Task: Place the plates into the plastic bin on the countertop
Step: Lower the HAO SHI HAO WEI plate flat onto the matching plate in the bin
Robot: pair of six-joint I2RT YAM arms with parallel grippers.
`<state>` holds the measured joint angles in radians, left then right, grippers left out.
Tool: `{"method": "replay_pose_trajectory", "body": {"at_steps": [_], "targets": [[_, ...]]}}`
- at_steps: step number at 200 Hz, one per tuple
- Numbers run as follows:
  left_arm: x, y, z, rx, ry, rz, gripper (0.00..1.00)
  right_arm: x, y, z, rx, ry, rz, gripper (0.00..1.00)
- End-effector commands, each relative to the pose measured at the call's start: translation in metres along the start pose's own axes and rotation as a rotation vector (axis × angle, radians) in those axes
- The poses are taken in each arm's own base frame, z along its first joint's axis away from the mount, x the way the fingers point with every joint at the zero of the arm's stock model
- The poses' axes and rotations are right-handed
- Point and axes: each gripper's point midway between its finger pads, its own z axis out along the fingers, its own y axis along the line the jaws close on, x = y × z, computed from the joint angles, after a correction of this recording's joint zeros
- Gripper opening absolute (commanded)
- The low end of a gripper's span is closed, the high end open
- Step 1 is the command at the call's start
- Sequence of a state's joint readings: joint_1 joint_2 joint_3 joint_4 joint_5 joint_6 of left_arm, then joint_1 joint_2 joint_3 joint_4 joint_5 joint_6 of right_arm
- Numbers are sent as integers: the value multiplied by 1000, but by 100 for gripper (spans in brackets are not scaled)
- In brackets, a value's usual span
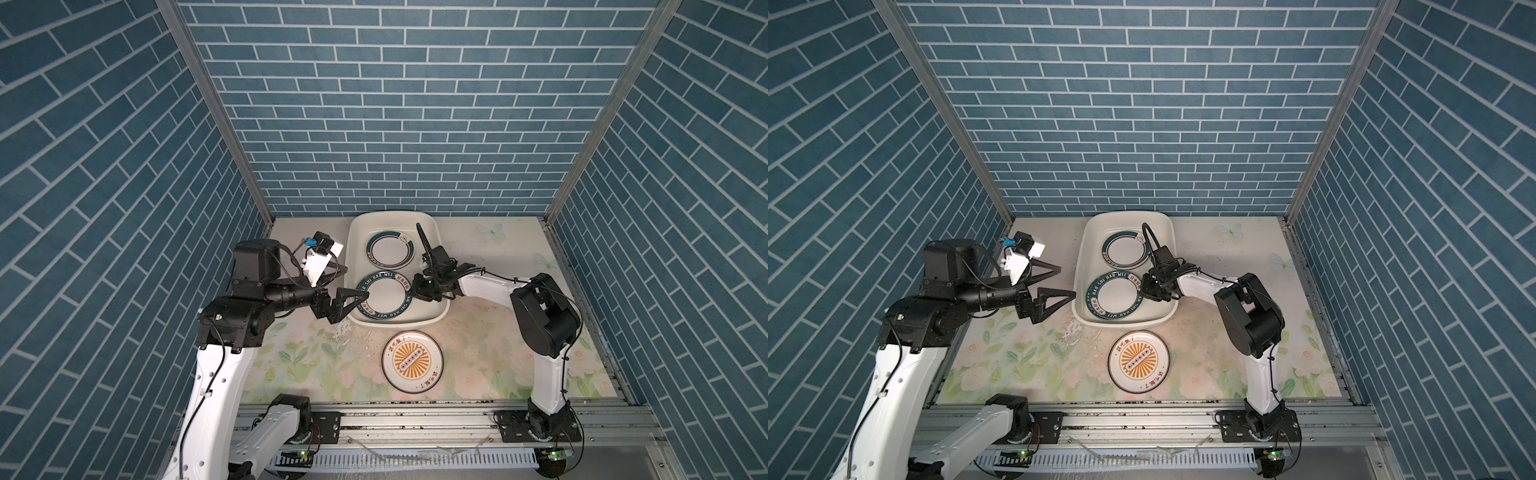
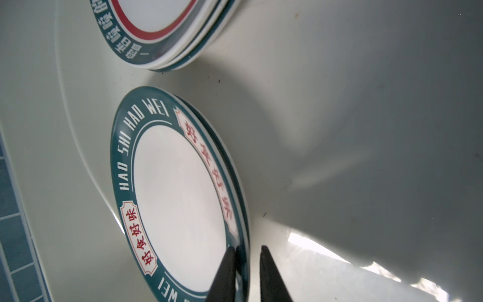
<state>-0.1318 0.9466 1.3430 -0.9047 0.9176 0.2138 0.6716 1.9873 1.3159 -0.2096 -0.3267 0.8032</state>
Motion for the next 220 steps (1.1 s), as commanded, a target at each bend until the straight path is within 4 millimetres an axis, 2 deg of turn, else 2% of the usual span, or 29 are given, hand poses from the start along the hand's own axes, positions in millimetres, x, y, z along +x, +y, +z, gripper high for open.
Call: {"method": "replay_pose_trajectory", "body": {"at_steps": [1,137,220], "targets": [[-3,0,-2,-4,-16,6,100,1,-3,2,14,27,-20,20],[-3,-1,-3,-4,-21,8,100,-1,11,4,-22,59,-42,30],[-4,-2,-3,1,-23,9,100,-4,11,-10,19,55,-86,31]]}}
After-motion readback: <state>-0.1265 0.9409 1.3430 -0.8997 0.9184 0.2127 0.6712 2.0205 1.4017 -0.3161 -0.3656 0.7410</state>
